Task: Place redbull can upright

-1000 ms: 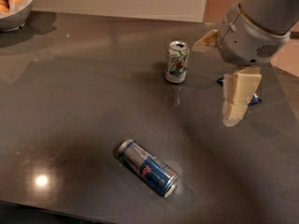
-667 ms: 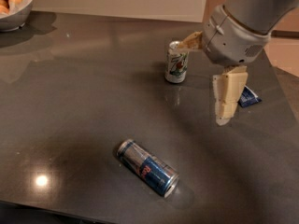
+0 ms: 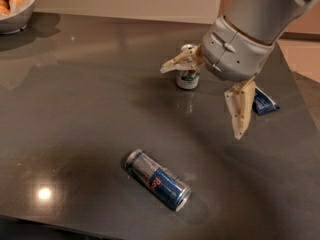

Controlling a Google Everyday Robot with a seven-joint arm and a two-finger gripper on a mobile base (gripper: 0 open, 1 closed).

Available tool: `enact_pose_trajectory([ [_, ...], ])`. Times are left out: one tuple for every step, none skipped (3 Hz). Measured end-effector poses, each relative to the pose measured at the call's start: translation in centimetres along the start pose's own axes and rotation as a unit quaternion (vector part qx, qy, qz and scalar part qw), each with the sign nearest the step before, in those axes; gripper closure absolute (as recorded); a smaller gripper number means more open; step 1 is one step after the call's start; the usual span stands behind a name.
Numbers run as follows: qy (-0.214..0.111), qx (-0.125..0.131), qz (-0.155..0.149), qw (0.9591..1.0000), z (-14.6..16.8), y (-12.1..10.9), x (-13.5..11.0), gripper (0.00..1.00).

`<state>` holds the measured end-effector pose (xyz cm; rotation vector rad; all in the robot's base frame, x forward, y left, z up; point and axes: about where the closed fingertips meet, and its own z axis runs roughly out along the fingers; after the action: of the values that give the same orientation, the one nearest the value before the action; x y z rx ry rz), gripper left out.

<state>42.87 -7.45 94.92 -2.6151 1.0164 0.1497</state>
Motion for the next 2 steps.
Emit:
enact_pose_trajectory([
  [-0.001,-0.02,-0.093,0.9955,0.6,1.1,-1.3,0.0],
  [0.006,-0.047,-0.173,0.9838,1.8,2.4,-2.2,0.0],
])
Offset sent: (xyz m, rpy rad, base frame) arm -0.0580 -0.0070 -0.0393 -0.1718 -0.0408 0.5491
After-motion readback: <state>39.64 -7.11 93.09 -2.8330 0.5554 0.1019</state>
